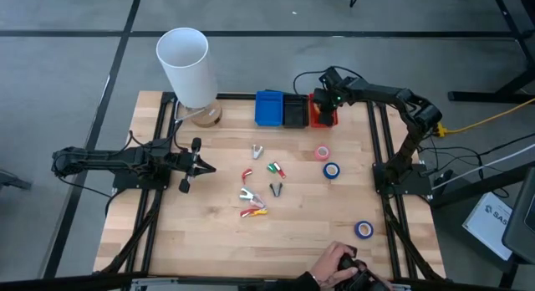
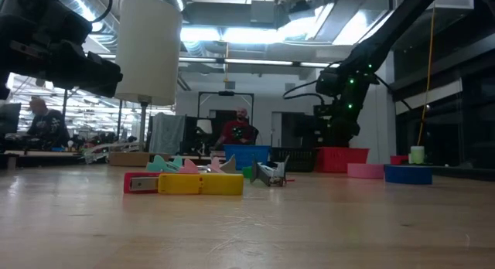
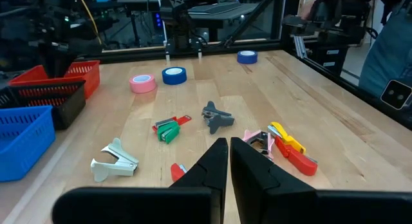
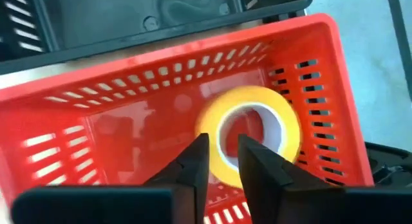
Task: Pick and place Stapler, Stapler remover, tape
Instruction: Put the yellow tape into the red bin, then put the bottom blue tape into the red bin
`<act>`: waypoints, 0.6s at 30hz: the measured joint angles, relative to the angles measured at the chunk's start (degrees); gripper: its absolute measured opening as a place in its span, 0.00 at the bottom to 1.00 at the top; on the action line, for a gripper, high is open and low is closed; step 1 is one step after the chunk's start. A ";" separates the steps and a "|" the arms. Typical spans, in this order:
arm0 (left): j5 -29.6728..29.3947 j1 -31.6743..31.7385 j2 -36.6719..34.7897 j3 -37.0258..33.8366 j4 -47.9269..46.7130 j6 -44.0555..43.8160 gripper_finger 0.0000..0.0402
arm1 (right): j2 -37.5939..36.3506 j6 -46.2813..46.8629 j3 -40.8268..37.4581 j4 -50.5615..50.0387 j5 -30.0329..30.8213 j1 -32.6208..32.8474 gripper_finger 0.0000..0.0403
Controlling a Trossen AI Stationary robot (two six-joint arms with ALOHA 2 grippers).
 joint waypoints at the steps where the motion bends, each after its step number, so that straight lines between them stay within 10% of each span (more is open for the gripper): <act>1: 0.00 -0.01 0.00 0.00 -0.01 -0.01 0.04 | 0.00 0.00 0.00 -0.06 0.43 0.00 0.23; 18: 0.00 -0.02 0.02 0.01 -0.01 -0.01 0.04 | -4.43 6.11 8.84 -9.50 3.84 0.67 0.39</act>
